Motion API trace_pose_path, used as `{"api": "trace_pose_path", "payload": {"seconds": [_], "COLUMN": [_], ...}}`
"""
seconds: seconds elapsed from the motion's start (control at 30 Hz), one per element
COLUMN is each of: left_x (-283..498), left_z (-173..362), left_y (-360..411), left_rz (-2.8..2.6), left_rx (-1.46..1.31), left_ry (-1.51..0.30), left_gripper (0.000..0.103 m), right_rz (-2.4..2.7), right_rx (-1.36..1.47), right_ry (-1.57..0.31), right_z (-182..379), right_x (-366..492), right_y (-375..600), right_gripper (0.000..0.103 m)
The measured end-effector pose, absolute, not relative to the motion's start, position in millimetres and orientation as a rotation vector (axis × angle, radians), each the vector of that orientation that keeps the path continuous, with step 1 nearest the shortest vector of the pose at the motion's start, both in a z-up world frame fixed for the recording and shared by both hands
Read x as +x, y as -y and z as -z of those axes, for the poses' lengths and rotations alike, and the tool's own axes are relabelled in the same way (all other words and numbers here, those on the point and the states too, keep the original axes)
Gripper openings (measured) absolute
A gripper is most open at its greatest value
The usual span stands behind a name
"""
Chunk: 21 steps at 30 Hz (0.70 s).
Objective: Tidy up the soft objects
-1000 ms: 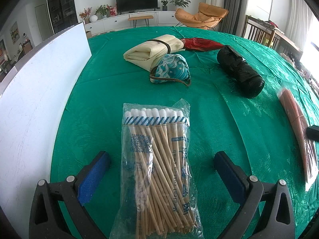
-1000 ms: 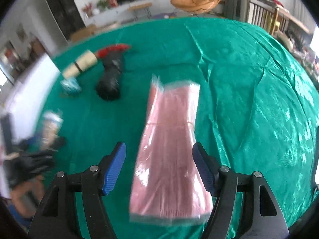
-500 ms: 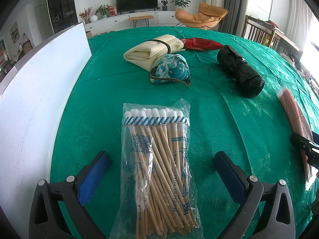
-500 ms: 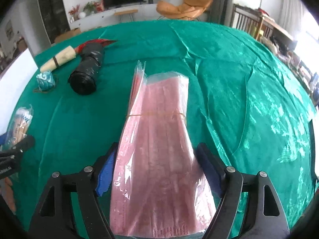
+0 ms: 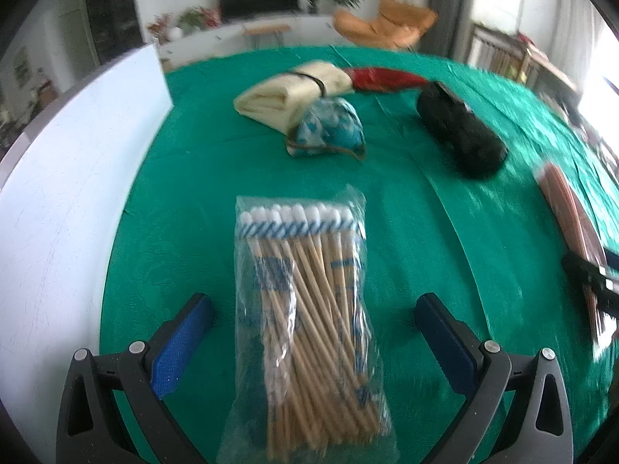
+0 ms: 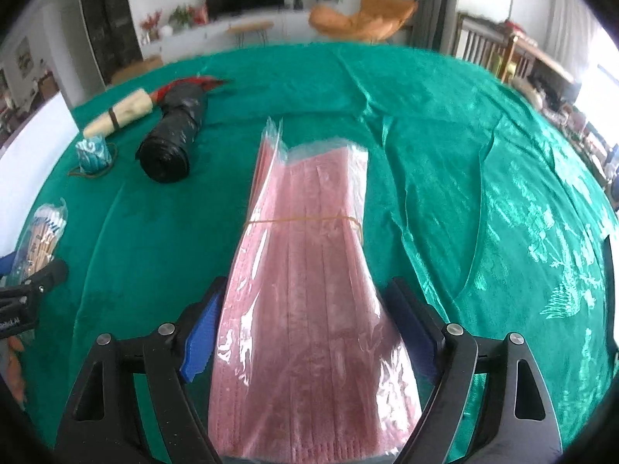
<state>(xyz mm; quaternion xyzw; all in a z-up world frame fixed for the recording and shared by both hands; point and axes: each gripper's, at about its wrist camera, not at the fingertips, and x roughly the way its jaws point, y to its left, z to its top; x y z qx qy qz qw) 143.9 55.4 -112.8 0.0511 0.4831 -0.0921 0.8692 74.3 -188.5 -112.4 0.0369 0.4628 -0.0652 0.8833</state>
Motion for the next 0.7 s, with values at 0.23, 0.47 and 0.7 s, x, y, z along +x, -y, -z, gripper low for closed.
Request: {"api": "trace_pose_path", "payload": {"seconds": [0.23, 0.47, 0.7], "left_x": [144.5, 104.8, 60.8], "left_z": [96.0, 47.8, -44.4], "left_y": [-65.5, -91.6, -182.2], "left_rz": [0.192, 0.285, 0.223], "left_rx": [0.107, -0.102, -0.219], "left_ry": [-1.087, -0.983, -0.805], "left_gripper": [0.034, 0.028, 0.028], "right_rz": [0.085, -0.058, -0.389], "right_rx": [0.099, 0.367, 0.434], "right_ry": [-1.140, -1.079, -0.971], "right_z": [101.5, 62.0, -22.1], "right_x": [99.8, 75.2, 70.6], "right_y": [201.3, 211.6, 111.8], "right_gripper": [0.041, 0.020, 0.020]}}
